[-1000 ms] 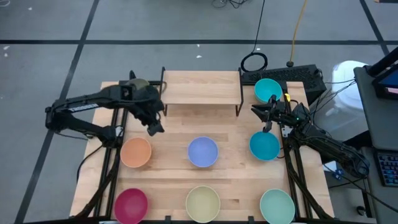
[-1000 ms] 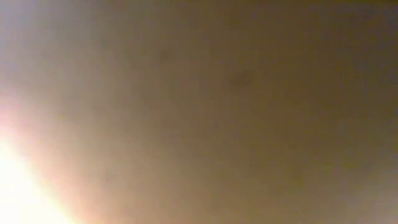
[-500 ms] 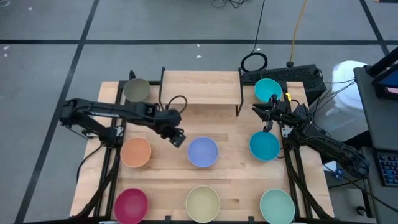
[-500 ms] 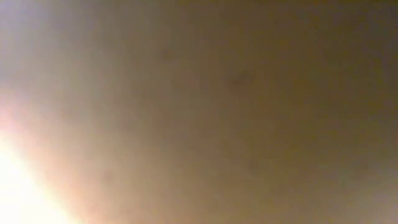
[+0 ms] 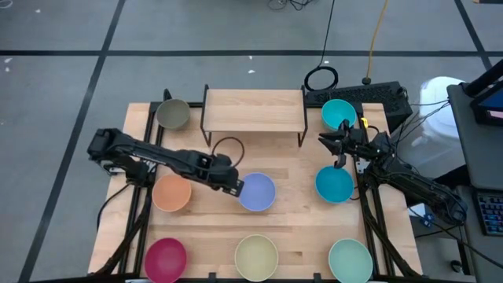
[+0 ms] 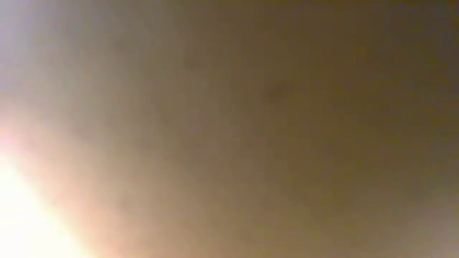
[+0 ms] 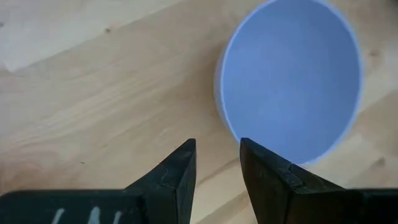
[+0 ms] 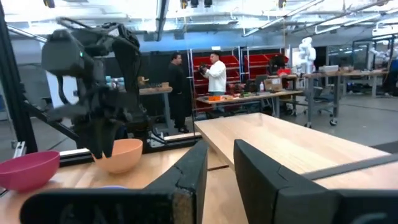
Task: Place and stack bowls onto a shelf
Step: Put the purple bowl on the shelf
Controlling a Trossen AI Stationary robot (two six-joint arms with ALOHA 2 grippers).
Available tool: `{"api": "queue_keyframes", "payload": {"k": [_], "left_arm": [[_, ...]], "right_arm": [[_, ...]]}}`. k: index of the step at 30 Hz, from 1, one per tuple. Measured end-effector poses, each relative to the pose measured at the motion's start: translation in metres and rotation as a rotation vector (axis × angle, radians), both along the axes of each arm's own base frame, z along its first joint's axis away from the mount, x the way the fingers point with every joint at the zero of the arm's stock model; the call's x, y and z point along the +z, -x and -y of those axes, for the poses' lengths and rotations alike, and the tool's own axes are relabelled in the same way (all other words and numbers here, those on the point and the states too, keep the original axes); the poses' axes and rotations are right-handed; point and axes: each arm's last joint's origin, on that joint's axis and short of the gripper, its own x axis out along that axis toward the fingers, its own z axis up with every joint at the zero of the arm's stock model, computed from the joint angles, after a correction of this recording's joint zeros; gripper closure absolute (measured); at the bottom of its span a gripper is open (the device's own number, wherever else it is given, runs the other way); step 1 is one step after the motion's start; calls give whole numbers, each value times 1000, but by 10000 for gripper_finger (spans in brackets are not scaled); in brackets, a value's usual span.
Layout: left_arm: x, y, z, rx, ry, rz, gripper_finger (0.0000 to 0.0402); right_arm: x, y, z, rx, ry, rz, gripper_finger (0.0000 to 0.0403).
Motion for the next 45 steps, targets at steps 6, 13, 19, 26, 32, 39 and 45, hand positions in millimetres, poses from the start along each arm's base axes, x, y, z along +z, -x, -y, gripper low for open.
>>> {"api": "queue_keyframes", "payload": {"k": [6,13,19,26,32,39,45], "left_arm": [[-14,-20,8,-7,20,76,273],[-26,-27,9,-15,15,61,273],[-30,-27,7,1,-42,40,273],[-35,-27,6,10,-66,11,273],[-48,-31,5,9,-78,-22,273],[-63,-37,3,-22,-97,-59,273],[-72,-40,0,-134,-136,-100,273]], "right_arm": [[6,1,-1,-1,39,48,328],[8,2,-1,-3,52,64,328],[7,1,-1,-3,51,63,328],[7,1,-1,-2,51,62,328],[7,1,-1,-3,51,62,328],[7,1,-1,-3,50,62,328],[7,1,-1,-3,50,62,328]]}}
